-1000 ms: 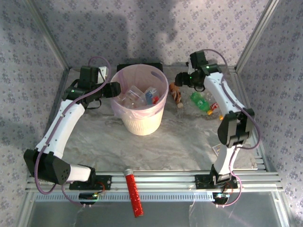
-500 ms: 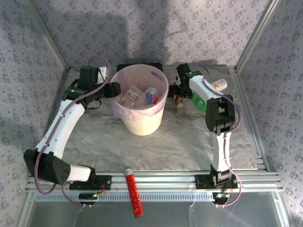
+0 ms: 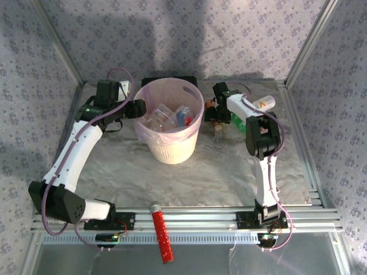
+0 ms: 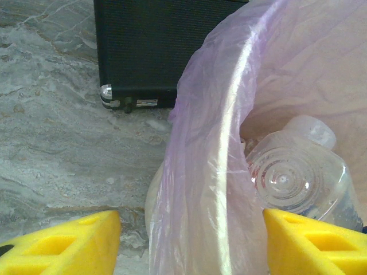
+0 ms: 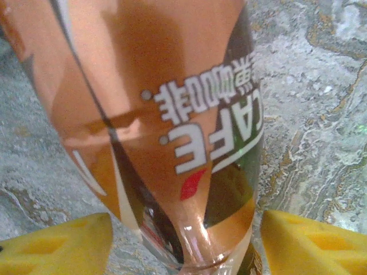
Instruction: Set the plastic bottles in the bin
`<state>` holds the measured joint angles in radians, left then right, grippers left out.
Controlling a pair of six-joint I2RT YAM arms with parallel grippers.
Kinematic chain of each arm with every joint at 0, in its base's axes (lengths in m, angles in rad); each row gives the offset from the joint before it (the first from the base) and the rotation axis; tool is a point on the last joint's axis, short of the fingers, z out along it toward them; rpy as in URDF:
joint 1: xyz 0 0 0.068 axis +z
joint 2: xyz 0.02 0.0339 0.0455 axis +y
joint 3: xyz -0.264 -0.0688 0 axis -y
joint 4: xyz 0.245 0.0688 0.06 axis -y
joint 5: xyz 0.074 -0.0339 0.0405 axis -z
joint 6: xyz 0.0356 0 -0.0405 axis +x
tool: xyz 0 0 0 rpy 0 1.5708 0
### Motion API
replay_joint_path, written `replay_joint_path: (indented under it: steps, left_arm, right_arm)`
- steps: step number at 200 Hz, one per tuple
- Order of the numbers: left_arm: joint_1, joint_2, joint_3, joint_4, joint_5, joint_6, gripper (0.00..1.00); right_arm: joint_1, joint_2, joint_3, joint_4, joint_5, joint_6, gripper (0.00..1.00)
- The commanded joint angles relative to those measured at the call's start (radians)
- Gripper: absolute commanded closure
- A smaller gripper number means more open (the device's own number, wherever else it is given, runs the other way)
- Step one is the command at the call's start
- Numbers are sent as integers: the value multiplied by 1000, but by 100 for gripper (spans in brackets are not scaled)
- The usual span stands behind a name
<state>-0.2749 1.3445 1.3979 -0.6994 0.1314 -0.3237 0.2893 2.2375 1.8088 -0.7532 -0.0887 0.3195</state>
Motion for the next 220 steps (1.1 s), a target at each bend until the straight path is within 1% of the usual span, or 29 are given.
replay_joint_path:
  steps: [1,33,65,94,122,151,161,187,220]
  left_arm:
    - [-1,-3,27,-28,-5,9,35]
    - [-1,-10,21,-24,-8,11,35]
    - [-1,-13,21,-25,-12,14,34]
    - [-1,-10,23,-19,-8,11,34]
    - [-1,-6,27,-18,-7,11,34]
    - [-2,-6,26,-13,-6,11,34]
    - [-1,-6,22,-8,-6,7,35]
    - [-1,-3,17,4,-1,2,35]
    - [-4,0,32,-8,-7,8,35]
  right_arm:
    - [-6,-34,-14,8,21,5,38]
    - [-22,-76,-30,0,-5,1,51]
    - [-26,-169,-49,-26,-12,-19,56]
    - [-26,-284,-63,-54,-25,-36,57]
    - [-26,-428,-63,-97,-55,-52,57]
    - [-12,-565,-16,-159,-52,-63,56]
    - [3,-604,11,-182,-27,-71,56]
    - [82,-664,93,-220,-3,-93,56]
    - [233,-642,220,-263,5,-101,55]
